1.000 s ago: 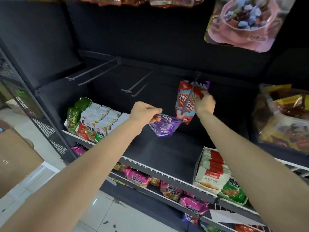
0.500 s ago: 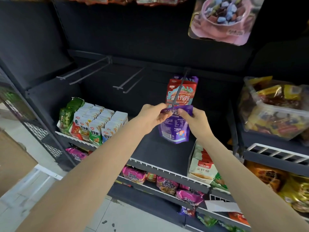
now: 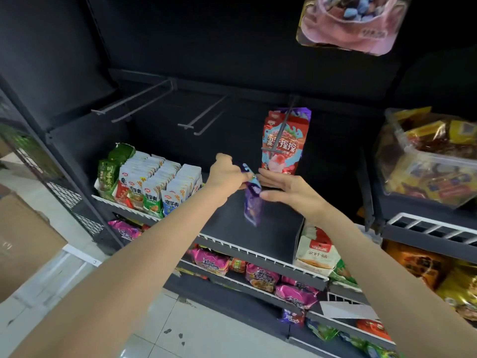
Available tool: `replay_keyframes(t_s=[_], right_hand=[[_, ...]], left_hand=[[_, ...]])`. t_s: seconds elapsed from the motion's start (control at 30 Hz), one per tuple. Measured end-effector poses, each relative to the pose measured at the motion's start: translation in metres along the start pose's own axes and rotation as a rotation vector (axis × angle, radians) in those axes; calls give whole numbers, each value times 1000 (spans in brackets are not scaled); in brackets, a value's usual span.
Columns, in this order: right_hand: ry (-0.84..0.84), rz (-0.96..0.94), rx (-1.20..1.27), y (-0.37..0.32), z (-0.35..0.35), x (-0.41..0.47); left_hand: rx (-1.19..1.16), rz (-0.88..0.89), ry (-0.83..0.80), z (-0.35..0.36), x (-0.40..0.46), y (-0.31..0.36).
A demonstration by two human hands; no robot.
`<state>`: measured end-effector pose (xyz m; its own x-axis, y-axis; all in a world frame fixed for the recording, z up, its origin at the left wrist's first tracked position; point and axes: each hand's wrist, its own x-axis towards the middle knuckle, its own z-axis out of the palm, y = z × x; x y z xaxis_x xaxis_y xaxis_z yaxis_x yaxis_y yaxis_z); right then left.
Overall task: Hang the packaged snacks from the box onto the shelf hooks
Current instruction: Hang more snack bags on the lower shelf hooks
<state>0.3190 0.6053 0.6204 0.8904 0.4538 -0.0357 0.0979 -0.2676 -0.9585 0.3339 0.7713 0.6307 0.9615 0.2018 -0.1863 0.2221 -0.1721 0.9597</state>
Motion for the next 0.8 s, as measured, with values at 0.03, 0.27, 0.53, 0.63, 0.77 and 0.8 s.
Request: replay_keyframes(t_s=[0.03,0.27,0.53,0.63,0.77,0.8], right_hand=[[9,31,72,2,-4,2],[250,-41,-6,0,-8,19],[487,-107,116,-2,-16,26],[571,-107,55,1,-15,33],[647,-106,-38,8,-17,37],[659,-109,-65,9,-18,38]], left_hand=[[142,50,-54,-3,-1,0],[722,460,-262,-8,-10,16],[313,442,-76,-7,6,13],[231,404,-24,3,12,15],[273,385,-52,12,20,16],[288,398,-49,13,21,15]])
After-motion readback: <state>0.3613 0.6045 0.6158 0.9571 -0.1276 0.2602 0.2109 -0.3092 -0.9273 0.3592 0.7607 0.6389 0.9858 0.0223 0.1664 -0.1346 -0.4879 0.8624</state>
